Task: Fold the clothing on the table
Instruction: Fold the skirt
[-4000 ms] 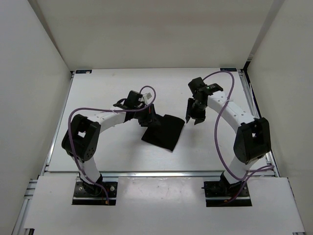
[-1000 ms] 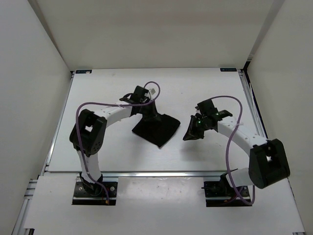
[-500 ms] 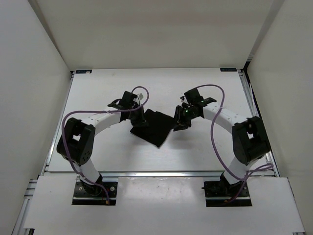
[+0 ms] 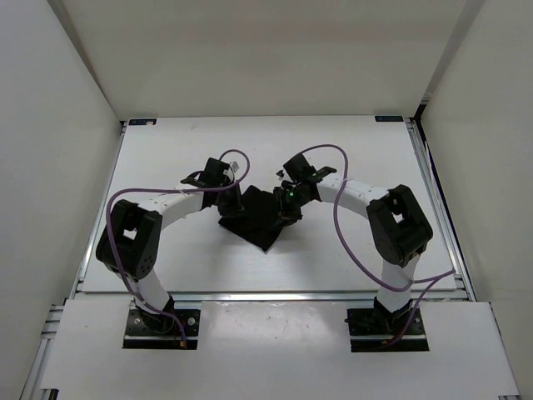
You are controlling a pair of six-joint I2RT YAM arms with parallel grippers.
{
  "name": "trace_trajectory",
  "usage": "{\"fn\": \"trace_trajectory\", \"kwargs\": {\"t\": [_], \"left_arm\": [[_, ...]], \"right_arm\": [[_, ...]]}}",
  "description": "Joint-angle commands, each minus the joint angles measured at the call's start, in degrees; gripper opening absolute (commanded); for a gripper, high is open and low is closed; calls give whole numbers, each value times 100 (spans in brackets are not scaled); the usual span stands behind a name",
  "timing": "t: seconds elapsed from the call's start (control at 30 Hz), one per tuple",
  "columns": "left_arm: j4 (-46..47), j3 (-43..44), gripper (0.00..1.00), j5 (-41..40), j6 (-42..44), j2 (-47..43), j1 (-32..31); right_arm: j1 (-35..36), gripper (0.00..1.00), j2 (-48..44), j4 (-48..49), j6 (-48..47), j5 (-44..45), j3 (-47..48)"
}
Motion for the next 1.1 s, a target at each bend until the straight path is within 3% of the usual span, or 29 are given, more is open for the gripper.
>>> {"fn": "trace_trajectory", "kwargs": {"t": [0.0,0.07,0.17,0.3,0.47,0.57,0.77,1.07], "left_arm": [[137,157,19,234,-27,-399,122],[-37,420,34,287,8,-444,209],[-187,614,45,313,17,-497,376],[-127,711,50,375,43,-550,736],[65,466,45,-38,316,-252,939],[295,211,37,-335,360,-41,887],[550,-62,31,-687,474,338,597],[726,-729,27,-425,343,321,219]], "right_arm": [[64,30,20,-40,-117,-50,339],[39,30,169,-40,-152,-32,426],[-14,30,520,-163,-231,29,646],[-32,30,837,-375,-240,56,945],[29,30,970,-401,-258,38,998],[12,30,1022,-488,-240,38,962],[-76,29,1075,-577,-328,-14,866],[-576,30,944,-1059,-898,64,699]]}}
